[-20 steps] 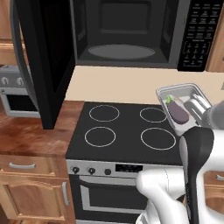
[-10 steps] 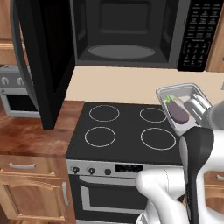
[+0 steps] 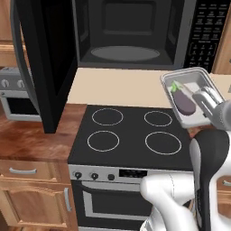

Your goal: Place the tupperware containing the fish and eggplant meal in the microwave. Close the microwave door and press the start button to reheat the meal.

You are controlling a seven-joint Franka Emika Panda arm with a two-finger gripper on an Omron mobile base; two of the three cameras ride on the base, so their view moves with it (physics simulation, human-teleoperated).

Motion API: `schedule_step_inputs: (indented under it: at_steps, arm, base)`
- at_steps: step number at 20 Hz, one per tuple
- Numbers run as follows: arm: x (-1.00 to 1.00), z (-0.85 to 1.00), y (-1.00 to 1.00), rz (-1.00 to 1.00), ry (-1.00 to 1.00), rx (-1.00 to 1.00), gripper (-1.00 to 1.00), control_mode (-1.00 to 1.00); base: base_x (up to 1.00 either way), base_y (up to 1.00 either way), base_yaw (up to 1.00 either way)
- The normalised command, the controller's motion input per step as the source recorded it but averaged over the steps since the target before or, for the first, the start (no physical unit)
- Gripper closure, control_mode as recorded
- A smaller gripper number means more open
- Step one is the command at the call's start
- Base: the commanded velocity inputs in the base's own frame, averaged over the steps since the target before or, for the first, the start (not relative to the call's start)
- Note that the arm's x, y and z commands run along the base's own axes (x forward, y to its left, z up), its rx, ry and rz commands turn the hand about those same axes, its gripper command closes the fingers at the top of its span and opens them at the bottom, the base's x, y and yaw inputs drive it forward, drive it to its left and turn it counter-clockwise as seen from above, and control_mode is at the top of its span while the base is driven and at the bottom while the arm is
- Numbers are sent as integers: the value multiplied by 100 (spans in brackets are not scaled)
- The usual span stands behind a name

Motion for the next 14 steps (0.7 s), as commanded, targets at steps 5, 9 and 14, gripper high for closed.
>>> schedule_step_inputs:
  at_steps: [5, 9, 14]
  arm:
    - [4, 60, 24, 6, -9, -4, 100, -100]
    - [15, 40, 35, 0, 0, -7, 100, -100]
    - [35, 24, 30, -6, 1, 1, 100, -100]
  base:
    - [0, 0, 0]
    - [0, 0, 0]
    - [0, 0, 0]
